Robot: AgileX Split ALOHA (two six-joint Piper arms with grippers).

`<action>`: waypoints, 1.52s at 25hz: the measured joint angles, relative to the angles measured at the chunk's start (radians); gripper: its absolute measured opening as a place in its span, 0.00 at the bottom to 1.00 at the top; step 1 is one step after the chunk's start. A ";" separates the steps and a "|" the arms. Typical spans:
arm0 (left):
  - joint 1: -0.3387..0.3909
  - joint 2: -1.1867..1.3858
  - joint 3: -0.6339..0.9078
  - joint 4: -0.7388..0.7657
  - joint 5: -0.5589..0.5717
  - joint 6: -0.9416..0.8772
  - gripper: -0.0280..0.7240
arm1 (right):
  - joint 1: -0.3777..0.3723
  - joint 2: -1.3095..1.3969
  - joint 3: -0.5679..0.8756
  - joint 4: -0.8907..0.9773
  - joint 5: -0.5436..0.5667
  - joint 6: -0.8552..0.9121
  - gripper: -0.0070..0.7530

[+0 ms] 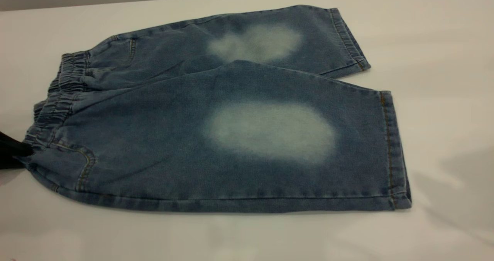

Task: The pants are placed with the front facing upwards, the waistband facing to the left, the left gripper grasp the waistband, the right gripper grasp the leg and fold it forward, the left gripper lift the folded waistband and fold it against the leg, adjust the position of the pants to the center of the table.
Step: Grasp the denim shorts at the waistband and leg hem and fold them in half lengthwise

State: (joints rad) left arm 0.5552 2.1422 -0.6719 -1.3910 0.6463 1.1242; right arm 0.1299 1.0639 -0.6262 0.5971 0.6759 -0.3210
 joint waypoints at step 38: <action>-0.104 -0.052 0.000 -0.085 0.235 0.019 0.21 | 0.000 0.926 0.000 0.492 0.020 -0.451 0.57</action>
State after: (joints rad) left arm 0.4515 2.0901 -0.6719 -1.4762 0.8809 1.1432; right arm 0.1299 1.9904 -0.6262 1.0893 0.6962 -0.7718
